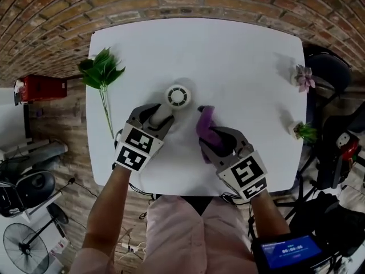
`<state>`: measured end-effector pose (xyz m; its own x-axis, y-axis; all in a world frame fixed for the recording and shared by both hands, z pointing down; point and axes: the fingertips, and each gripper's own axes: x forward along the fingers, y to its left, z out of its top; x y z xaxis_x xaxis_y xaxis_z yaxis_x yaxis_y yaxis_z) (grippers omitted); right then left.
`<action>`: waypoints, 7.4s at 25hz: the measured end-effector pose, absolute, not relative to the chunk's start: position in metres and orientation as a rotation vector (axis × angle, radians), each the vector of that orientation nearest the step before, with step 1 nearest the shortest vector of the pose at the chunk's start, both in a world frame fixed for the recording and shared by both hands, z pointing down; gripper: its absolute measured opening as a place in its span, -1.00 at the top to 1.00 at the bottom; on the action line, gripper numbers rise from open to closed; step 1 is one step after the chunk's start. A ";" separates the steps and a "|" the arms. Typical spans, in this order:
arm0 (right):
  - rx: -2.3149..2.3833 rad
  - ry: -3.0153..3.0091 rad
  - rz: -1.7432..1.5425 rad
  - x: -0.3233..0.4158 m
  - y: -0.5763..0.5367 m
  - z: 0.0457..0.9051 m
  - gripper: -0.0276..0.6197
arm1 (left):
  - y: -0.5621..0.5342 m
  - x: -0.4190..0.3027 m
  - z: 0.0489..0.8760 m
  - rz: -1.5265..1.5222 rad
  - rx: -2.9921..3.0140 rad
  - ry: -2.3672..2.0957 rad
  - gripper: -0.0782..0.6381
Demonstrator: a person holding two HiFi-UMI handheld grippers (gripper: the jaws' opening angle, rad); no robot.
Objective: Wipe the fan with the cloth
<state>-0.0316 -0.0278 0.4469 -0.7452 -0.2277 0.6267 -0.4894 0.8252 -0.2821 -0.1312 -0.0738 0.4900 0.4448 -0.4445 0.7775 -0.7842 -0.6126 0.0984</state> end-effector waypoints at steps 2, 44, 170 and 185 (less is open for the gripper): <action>0.385 -2.428 0.577 -0.040 -0.010 0.449 0.49 | -0.077 -0.116 0.492 1.074 2.302 -0.962 0.24; 0.769 -2.218 1.071 -0.004 -0.058 0.483 0.55 | -0.052 -0.086 0.497 1.266 2.571 -0.484 0.24; 0.246 -2.325 0.576 0.070 0.067 0.446 0.53 | -0.030 -0.020 0.473 1.594 2.477 -0.241 -0.45; 0.220 -2.247 0.774 -0.005 0.054 0.482 0.53 | -0.026 -0.029 0.507 1.795 2.402 -0.026 -0.28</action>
<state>-0.0053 0.0541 0.4817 -0.7139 0.0721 0.6965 -0.3721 0.8036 -0.4645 -0.0288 -0.0258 0.5075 0.2867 0.0717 0.9553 -0.0990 -0.9896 0.1040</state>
